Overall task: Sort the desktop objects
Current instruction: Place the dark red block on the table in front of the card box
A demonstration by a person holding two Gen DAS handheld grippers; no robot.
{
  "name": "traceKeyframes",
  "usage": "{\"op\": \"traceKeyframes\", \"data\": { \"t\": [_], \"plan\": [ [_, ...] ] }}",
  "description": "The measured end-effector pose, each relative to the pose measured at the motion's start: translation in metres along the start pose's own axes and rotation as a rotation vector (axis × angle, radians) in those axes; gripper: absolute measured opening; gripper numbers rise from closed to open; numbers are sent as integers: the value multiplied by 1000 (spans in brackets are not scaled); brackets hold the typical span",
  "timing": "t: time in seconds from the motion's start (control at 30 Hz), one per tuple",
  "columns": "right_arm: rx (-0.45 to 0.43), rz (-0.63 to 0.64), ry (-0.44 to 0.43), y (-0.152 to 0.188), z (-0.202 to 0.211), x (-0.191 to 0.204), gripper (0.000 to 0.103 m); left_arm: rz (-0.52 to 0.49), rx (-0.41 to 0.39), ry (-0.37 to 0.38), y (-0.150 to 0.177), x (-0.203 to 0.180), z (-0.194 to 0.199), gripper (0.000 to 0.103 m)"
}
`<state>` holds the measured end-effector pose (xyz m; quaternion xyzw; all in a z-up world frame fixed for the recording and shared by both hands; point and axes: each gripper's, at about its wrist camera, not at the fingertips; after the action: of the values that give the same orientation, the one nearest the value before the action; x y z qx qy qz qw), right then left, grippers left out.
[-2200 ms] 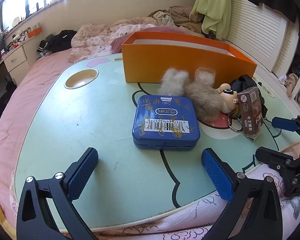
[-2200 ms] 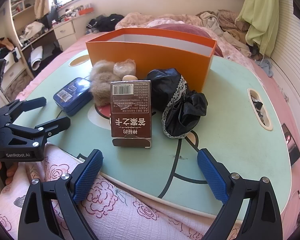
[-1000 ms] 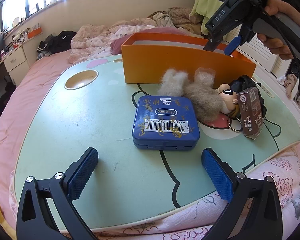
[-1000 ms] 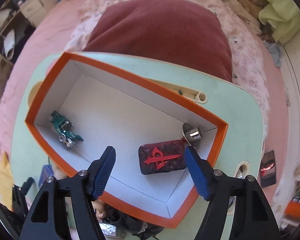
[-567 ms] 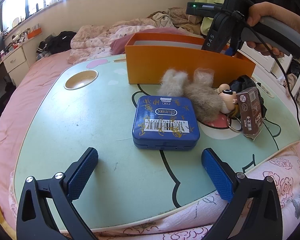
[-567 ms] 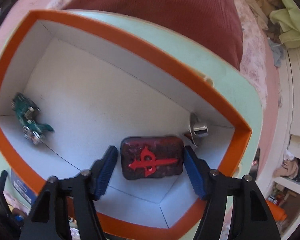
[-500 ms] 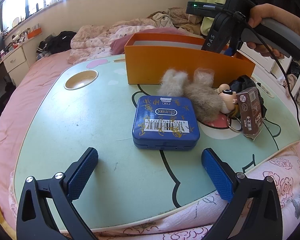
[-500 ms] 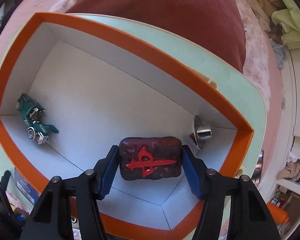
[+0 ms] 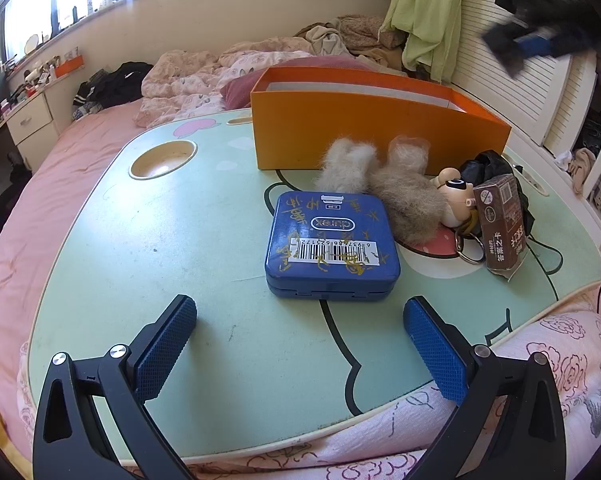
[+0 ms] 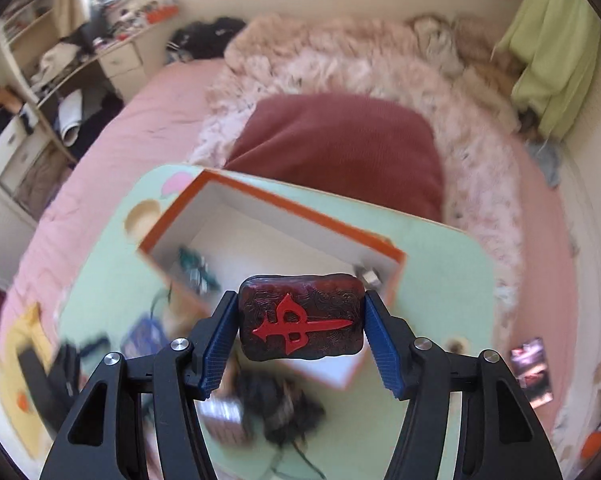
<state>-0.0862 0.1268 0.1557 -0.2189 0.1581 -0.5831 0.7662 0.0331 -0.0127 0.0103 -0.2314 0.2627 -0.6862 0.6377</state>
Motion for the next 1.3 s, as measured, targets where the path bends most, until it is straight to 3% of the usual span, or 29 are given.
{"op": "traceKeyframes", "data": {
  "t": [0.1, 0.3, 0.47, 0.53, 0.6, 0.63, 0.7, 0.9, 1.03, 1.1, 1.3],
  "plan": [
    [41, 10, 12, 59, 1, 11, 62, 0, 1, -1, -1, 0, 0, 103],
    [190, 26, -90, 137, -44, 24, 62, 0, -1, 0, 0, 0, 0, 103],
    [143, 6, -79, 125, -66, 41, 61, 1, -1, 0, 0, 0, 0, 103],
    [97, -36, -144, 121, -66, 42, 61, 1, -1, 0, 0, 0, 0, 103],
    [48, -104, -222, 122, -62, 40, 67, 1, -1, 0, -1, -1, 0, 103],
    [28, -136, -249, 125, -60, 39, 74, 1, -1, 0, 1, 0, 0, 103],
    [16, -148, -273, 136, -55, 42, 78, 1, -1, 0, 1, 0, 0, 103],
    [-55, -82, -110, 169, -40, 52, 78, 1, -1, -1, 0, 0, -1, 103],
    [-97, -42, -22, 183, -54, 59, 95, 1, -1, -2, 1, 1, -2, 103],
    [-105, -18, 31, 179, -61, 60, 97, 1, 0, -3, 2, 1, -2, 103],
    [-105, -31, 23, 179, -65, 53, 101, 4, -1, -3, 2, 2, -3, 103]
  ]
}}
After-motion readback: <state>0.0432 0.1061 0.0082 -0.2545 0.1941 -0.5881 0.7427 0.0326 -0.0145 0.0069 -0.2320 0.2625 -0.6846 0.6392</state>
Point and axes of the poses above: each gripper's, at about its wrist camera, not at the fingertips, and z roughly against the way its jaws point, x to its left, y to its underside
